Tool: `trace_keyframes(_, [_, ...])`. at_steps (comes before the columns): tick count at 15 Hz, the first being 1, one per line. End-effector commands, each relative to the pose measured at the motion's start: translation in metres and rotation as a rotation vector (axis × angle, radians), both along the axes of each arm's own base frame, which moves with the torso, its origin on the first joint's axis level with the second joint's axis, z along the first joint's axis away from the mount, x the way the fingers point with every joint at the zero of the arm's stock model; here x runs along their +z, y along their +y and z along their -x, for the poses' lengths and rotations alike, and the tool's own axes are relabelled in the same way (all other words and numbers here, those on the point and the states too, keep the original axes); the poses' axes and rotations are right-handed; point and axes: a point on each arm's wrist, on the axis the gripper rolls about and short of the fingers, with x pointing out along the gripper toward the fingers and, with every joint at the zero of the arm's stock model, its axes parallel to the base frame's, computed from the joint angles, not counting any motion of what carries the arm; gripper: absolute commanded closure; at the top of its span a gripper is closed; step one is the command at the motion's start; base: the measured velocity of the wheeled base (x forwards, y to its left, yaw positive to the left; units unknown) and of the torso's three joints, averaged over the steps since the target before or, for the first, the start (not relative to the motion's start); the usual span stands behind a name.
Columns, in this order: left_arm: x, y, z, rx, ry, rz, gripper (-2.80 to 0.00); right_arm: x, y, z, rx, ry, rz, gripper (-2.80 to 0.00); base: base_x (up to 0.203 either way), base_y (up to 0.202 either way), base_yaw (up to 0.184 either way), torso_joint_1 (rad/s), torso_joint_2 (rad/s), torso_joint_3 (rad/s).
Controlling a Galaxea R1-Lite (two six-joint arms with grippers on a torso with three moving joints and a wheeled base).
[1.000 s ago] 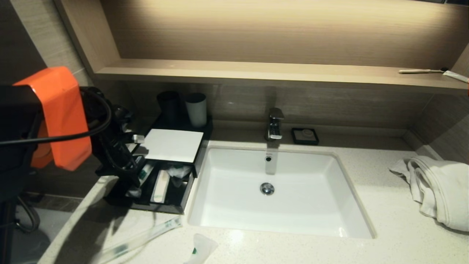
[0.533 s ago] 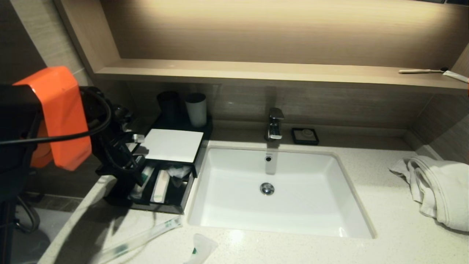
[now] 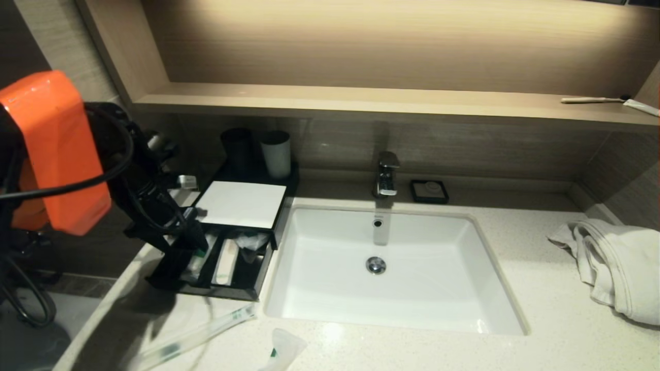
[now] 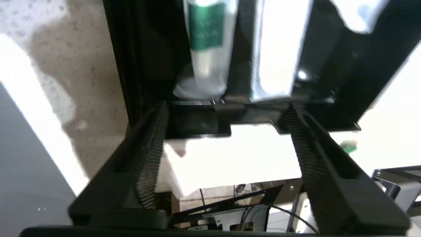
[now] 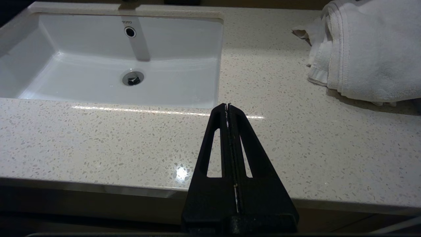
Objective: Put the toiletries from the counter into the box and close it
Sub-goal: Place the bathroom toiletry into the drawer, then pick up the bathroom toiletry
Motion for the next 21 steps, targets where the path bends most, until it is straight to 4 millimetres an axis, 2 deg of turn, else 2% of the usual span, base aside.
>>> trace_keyframes(1, [0.023, -0.002, 0.019, -0.009, -0.048, 0.002, -2.80, 0.000, 0.000, 0.000, 0.001, 0.000, 0.000, 0.00, 0.000, 0.000, 0.000, 0.000, 0.00, 0.000])
trace_keyframes(3, [0.038, -0.006, 0.039, -0.024, -0.068, 0.003, -2.80, 0.000, 0.000, 0.000, 0.001, 0.000, 0.000, 0.00, 0.000, 0.000, 0.000, 0.000, 0.00, 0.000])
trace_keyframes(4, [0.041, -0.007, 0.050, -0.033, -0.066, 0.000, 0.00, 0.000, 0.000, 0.000, 0.001, 0.000, 0.000, 0.00, 0.000, 0.000, 0.000, 0.000, 0.00, 0.000])
trace_keyframes(6, [0.044, -0.007, 0.073, -0.057, -0.052, -0.009, 0.00, 0.000, 0.000, 0.000, 0.001, 0.000, 0.000, 0.00, 0.000, 0.000, 0.000, 0.000, 0.00, 0.000])
trace_keyframes(10, [0.030, -0.004, 0.119, -0.181, -0.008, -0.040, 0.00, 0.000, 0.000, 0.000, 0.001, 0.000, 0.000, 0.00, 0.000, 0.000, 0.000, 0.000, 0.00, 0.000])
trace_keyframes(14, [0.000, -0.002, 0.151, -0.346, -0.001, -0.066, 0.00, 0.000, 0.000, 0.000, 0.001, 0.000, 0.000, 0.00, 0.000, 0.000, 0.000, 0.000, 0.00, 0.000])
trace_keyframes(17, [-0.023, -0.003, 0.155, -0.419, -0.033, -0.080, 0.00, 0.000, 0.000, 0.000, 0.001, 0.000, 0.000, 0.00, 0.000, 0.000, 0.000, 0.000, 0.00, 0.000])
trace_keyframes(21, [-0.035, -0.003, 0.147, -0.468, -0.003, -0.083, 0.00, 0.000, 0.000, 0.000, 0.001, 0.000, 0.000, 0.00, 0.000, 0.000, 0.000, 0.000, 0.00, 0.000])
